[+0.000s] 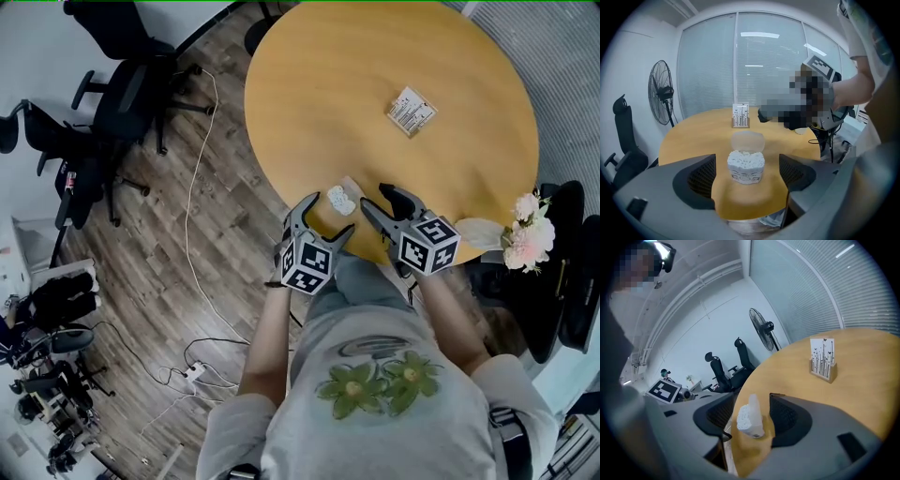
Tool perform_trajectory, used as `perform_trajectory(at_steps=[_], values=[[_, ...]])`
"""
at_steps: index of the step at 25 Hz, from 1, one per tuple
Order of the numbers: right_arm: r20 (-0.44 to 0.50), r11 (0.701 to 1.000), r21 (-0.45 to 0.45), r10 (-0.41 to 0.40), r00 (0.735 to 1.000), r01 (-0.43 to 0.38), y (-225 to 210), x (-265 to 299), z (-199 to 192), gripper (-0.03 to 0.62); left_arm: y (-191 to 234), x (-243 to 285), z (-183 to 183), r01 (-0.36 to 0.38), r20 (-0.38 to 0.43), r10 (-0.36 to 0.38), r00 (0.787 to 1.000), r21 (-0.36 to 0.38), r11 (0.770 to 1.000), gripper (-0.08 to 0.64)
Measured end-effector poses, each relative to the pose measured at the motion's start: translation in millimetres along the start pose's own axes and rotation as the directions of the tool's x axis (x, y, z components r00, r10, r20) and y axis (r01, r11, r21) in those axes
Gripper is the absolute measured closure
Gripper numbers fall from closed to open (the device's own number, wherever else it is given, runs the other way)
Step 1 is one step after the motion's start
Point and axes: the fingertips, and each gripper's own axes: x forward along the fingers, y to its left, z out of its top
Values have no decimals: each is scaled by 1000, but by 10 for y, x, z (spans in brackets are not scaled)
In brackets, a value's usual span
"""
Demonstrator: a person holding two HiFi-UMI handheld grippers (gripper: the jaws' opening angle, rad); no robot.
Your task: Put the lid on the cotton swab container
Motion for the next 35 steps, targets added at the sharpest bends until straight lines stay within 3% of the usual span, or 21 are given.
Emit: perform_trajectory(at_steps=[8, 17, 25, 29, 35], values=[[-40, 997, 72, 42, 998, -39, -130, 159, -171, 379, -3, 250, -277, 43, -76, -43, 996, 6, 999, 138], [-54, 984, 159, 84, 995, -75, -164, 292, -232, 402, 10, 362, -328, 70, -92, -69, 993, 1, 998, 138], [-45, 972, 209, 122, 992, -110, -145, 313, -225, 472, -4, 395, -319, 96, -97, -95, 991, 6, 995, 139], [-40, 967, 221, 139, 989, -127, -128, 312, -224, 503, 14, 407, -307, 88, -94, -86, 992, 23, 996, 208], [-35, 961, 229, 165, 986, -153, -45, 332, -213, 529, 31, 394, -314, 91, -100, -87, 991, 43, 995, 216]])
